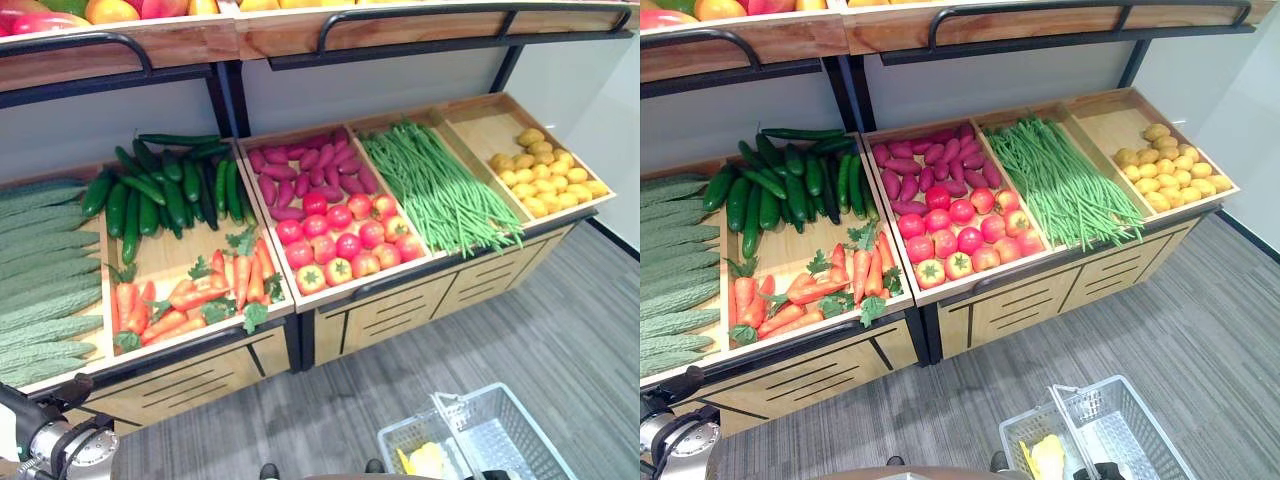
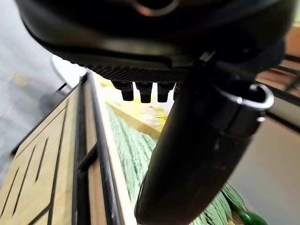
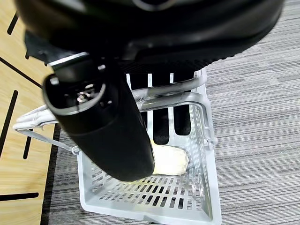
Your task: Get the vegetables into the basket
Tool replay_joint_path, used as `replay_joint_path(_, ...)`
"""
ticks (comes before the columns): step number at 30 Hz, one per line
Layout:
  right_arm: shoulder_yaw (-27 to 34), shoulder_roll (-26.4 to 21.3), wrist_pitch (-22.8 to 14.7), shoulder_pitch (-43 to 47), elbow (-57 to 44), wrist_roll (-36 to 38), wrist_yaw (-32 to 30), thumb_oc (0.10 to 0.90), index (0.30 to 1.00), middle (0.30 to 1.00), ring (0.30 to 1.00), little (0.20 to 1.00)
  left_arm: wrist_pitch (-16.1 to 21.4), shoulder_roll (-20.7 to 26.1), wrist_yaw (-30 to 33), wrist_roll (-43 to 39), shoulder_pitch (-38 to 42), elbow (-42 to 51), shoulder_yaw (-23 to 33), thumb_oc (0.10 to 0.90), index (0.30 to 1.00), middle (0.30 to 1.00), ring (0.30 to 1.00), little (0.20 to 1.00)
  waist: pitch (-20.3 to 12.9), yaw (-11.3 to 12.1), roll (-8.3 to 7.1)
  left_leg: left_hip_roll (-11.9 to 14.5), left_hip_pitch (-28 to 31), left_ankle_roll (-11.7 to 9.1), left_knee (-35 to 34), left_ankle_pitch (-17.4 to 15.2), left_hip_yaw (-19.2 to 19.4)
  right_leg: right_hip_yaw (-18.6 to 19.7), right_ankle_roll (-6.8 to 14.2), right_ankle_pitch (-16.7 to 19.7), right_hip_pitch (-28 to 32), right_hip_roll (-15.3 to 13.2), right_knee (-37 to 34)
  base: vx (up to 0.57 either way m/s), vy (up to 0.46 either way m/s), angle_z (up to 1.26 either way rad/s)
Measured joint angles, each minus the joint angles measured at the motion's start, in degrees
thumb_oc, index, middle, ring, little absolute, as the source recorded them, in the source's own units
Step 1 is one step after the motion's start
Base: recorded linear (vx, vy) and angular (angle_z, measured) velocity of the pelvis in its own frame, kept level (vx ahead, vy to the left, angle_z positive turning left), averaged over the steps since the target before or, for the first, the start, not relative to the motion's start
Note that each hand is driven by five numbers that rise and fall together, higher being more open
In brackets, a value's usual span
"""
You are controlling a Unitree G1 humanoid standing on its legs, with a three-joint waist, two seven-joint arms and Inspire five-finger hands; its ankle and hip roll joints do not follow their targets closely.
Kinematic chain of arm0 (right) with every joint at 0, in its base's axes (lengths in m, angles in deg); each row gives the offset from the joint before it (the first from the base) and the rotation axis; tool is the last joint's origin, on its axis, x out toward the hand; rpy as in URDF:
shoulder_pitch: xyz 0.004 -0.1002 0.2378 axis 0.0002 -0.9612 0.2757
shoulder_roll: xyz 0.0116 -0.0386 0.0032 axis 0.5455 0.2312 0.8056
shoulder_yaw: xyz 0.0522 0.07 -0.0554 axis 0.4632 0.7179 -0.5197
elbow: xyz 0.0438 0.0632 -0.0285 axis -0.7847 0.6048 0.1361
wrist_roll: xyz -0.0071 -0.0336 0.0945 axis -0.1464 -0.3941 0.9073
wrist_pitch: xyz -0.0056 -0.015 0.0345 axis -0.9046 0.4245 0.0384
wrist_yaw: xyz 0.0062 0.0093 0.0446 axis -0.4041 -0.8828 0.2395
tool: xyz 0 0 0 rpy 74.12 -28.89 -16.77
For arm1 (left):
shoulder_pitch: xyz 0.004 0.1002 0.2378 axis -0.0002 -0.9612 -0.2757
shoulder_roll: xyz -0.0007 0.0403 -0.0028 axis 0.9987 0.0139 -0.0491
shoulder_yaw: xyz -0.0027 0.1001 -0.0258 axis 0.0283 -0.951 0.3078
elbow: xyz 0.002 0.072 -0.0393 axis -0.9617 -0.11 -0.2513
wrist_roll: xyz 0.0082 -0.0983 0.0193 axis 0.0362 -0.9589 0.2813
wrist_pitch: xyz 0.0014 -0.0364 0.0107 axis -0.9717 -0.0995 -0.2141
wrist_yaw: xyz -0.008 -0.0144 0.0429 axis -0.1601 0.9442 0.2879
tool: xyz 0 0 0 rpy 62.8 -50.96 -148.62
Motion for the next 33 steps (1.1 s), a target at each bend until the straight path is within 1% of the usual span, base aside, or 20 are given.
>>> replay_joint_path(3, 0.1, 0.0, 0.0, 0.7, -0.5, 0.0, 0.0, 0.4, 0.3, 0.3, 0.3, 0.3, -0.3, 1.1, -1.2, 5.0, -0.2, 1.1, -1.2, 0.9, 1.0, 1.0, 1.0, 1.0, 0.7, -0.4, 0.06, 0.0, 0.1, 0.0, 0.0, 0.0, 0.0, 0.0, 0.0, 0.0, 0.1, -0.1, -0.1, 0.0, -0.001, 0.02)
replay_joint_path(6, 0.1, -0.1, 0.0, 1.0, -0.8, 0.0, 0.1, 0.4, 0.3, 0.3, 0.3, 0.3, -0.4, 1.6, -3.3, 7.0, 0.0, 2.1, -3.1, 0.9, 1.0, 1.0, 1.0, 1.0, 0.8, -0.5, 0.16, 0.0, 0.2, 0.0, 0.0, -0.1, 0.0, 0.0, 0.0, -0.1, 0.1, 0.0, -0.1, 0.0, 0.0, 0.0)
replay_joint_path(10, -0.2, 0.0, 0.0, 1.9, -1.3, -0.5, 0.4, 0.4, 0.3, 0.3, 0.3, 0.3, -0.2, 2.4, -7.7, 7.6, 1.7, 1.9, -7.6, 0.9, 1.0, 1.0, 1.0, 1.0, 0.9, -1.5, 0.12, -0.1, 0.5, 0.0, 0.2, 0.0, 0.4, 0.6, -0.1, 0.0, 0.0, 0.0, 0.0, 0.01, 0.012, -0.07)
replay_joint_path(12, -0.3, -0.1, 0.0, 2.4, -2.3, -0.5, 1.0, 0.4, 0.3, 0.3, 0.3, 0.3, 0.9, 2.6, -11.9, 6.5, 4.3, 2.3, -10.1, 0.9, 1.0, 1.0, 1.0, 1.0, 0.9, -2.4, 0.2, -0.1, 0.7, 0.1, 0.2, -0.1, 1.1, 1.3, 0.0, 0.0, -0.1, 0.0, -0.1, 0.01, 0.015, -0.15)
replay_joint_path(15, -0.6, -0.1, 0.0, 2.4, -3.2, -0.5, 1.6, 0.4, 0.3, 0.3, 0.3, 0.3, 2.2, 2.6, -15.4, 3.0, 5.8, 5.3, -12.9, 0.9, 1.0, 1.0, 1.0, 1.0, 1.0, -3.3, 0.22, -0.1, 0.7, 0.1, 0.2, -0.1, 1.4, 1.7, 0.0, 0.1, -0.3, 0.0, -0.1, 0.01, 0.003, -0.08)
replay_joint_path(17, -0.6, -0.1, 0.0, 2.5, -3.3, -0.5, 1.7, 0.4, 0.3, 0.3, 0.3, 0.3, 3.4, 2.3, -16.4, 0.3, 7.1, 6.7, -13.6, 0.9, 1.0, 1.0, 1.0, 1.0, 1.1, -3.7, 0.27, -0.1, 0.8, 0.1, 0.2, -0.1, 1.7, 2.0, 0.1, 0.1, -0.4, 0.1, -0.1, 0.01, -0.004, -0.07)
replay_joint_path(19, -1.1, -0.1, 0.1, 2.8, -3.3, -0.5, 2.2, 0.4, 0.3, 0.3, 0.3, 0.3, 4.6, 0.5, -17.4, -5.1, 9.8, 6.9, -13.7, 0.9, 1.0, 1.0, 1.0, 1.0, 1.2, -3.9, 0.4, 0.0, 1.0, 0.1, 0.2, -0.2, 2.0, 2.4, 0.1, 0.2, -0.4, 0.1, -0.1, 0.03, -0.007, -0.07)
replay_joint_path(20, -1.7, -0.2, 0.2, 2.8, -3.3, -0.6, 2.1, 0.4, 0.3, 0.3, 0.3, 0.3, 5.2, -3.0, -18.2, -12.5, 10.3, 9.6, -12.4, 0.9, 1.0, 1.0, 1.0, 1.0, 1.2, -4.2, 0.38, 0.0, 1.0, 0.1, 0.2, -0.2, 2.1, 2.5, 0.1, 0.3, -0.4, 0.1, -0.1, 0.05, -0.009, -0.08)
replay_joint_path(21, -1.9, -0.2, 0.3, 2.8, -3.3, -0.7, 2.1, 0.4, 0.3, 0.3, 0.3, 0.3, 6.0, -4.5, -18.3, -15.3, 10.3, 10.7, -12.3, 0.9, 1.0, 1.0, 1.0, 1.0, 1.2, -4.1, 0.37, 0.0, 1.1, 0.1, 0.2, -0.2, 2.1, 2.5, 0.1, 0.3, -0.3, 0.1, -0.1, 0.04, -0.008, -0.03)
replay_joint_path(23, -2.0, -0.2, 0.4, 2.8, -3.4, -1.9, 2.2, 0.4, 0.3, 0.3, 0.3, 0.3, 6.5, -5.9, -19.5, -19.5, 10.3, 11.4, -12.5, 0.9, 1.0, 1.0, 1.0, 1.0, 1.2, -4.4, 0.39, 0.1, 1.3, 0.1, 0.2, -0.2, 2.3, 2.6, 0.1, 0.3, -0.3, 0.2, -0.1, 0.03, -0.008, -0.04)
replay_joint_path(24, -2.0, -0.2, 0.4, 3.0, -3.6, -2.3, 2.2, 0.4, 0.3, 0.3, 0.3, 0.3, 6.5, -5.9, -19.8, -20.5, 10.3, 11.3, -12.6, 0.9, 1.0, 1.0, 1.0, 1.0, 1.2, -4.7, 0.39, 0.2, 1.3, 0.1, 0.2, -0.2, 2.4, 2.7, 0.1, 0.3, -0.3, 0.3, -0.1, 0.02, -0.008, -0.04)
replay_joint_path(31, -2.1, -0.3, 0.5, 2.9, -3.9, -2.4, 2.4, 0.4, 0.3, 0.3, 0.3, 0.3, 6.2, -5.9, -19.5, -20.2, 10.3, 9.8, -12.9, 0.9, 1.0, 1.0, 1.0, 1.0, 1.3, -4.9, 0.47, 0.2, 1.5, 0.1, 0.2, -0.2, 2.6, 2.9, 0.0, 0.3, -0.2, 0.4, -0.2, 0.0, -0.002, -0.01)
replay_joint_path(33, -2.1, -0.4, 0.5, 2.9, -4.4, -2.8, 2.4, 0.4, 0.3, 0.3, 0.3, 0.3, 5.7, -5.9, -19.4, -20.2, 10.7, 8.1, -13.9, 0.9, 1.0, 1.0, 1.0, 1.0, 1.3, -4.9, 0.56, 0.2, 1.6, 0.1, 0.2, -0.2, 2.9, 3.2, 0.0, 0.4, -0.4, 0.4, -0.2, 0.02, -0.01, -0.07)
